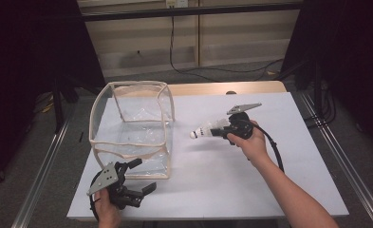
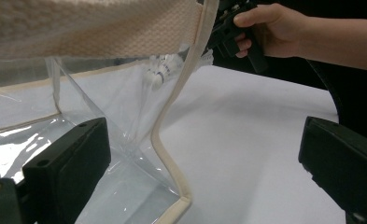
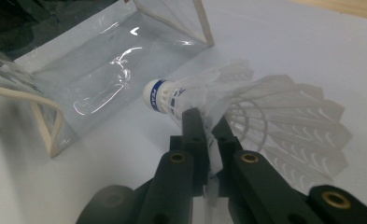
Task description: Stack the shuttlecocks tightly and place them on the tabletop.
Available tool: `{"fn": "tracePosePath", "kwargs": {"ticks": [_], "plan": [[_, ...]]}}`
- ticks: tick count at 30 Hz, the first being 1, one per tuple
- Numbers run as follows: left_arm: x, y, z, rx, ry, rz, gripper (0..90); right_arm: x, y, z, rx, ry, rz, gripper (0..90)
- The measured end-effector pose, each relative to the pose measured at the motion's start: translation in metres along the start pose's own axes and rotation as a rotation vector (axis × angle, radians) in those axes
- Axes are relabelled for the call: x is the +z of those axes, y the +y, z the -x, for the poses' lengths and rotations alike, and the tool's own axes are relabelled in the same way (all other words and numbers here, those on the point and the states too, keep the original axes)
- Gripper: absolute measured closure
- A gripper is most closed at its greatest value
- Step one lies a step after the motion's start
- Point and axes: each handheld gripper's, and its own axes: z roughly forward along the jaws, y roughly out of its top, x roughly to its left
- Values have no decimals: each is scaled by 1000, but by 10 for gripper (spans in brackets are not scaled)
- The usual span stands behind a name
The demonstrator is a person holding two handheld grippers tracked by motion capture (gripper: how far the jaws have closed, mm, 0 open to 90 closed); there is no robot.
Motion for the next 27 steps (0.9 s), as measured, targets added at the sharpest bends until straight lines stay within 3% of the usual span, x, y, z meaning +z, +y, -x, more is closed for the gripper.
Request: {"fn": "tracePosePath", "kwargs": {"ticks": [27], "plan": [[0, 0, -4, -5, 10, 18, 26, -26, 31, -9, -33, 4, -5, 884]]}}
